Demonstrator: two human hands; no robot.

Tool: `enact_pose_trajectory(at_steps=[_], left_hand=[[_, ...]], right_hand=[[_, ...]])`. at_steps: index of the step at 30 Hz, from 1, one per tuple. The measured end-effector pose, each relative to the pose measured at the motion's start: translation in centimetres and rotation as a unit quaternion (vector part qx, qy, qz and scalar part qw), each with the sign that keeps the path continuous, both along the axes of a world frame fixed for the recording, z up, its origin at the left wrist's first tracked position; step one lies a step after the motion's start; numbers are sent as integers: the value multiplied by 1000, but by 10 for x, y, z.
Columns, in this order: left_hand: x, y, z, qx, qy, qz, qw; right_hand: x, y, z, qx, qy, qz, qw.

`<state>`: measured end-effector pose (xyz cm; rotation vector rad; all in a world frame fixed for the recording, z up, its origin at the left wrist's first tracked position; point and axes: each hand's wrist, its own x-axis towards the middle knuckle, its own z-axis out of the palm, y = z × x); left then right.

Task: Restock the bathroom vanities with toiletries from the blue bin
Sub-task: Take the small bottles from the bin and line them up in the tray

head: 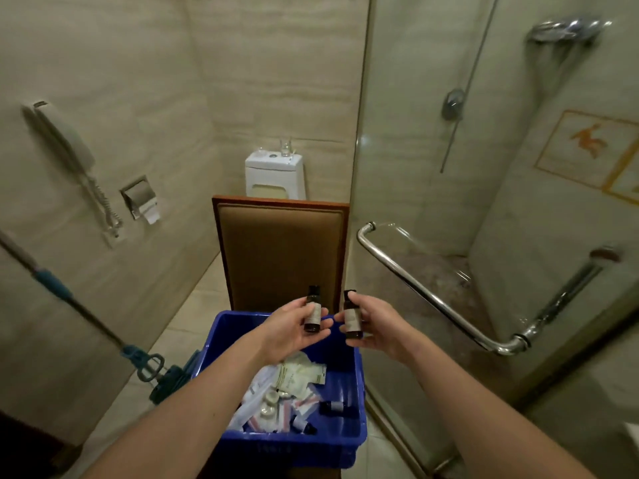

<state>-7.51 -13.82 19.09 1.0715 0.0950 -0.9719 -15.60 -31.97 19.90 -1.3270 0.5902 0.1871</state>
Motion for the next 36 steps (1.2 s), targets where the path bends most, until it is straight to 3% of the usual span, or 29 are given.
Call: enact_pose_trajectory(at_steps=[9, 17, 26, 36], left_hand=[[8, 2, 9, 32, -38, -155, 987], [-24, 5, -7, 40, -52, -243, 968], [-100, -4, -18, 41, 5, -374, 927], [-208, -30, 3, 36, 20, -473, 880]], right_hand=[[-35, 26, 0, -8, -24, -125, 992], [-98, 81, 3, 28, -25, -273, 961], [-197, 126, 3, 40, -4, -432, 901], [-309, 137, 13, 6, 9, -535, 845]])
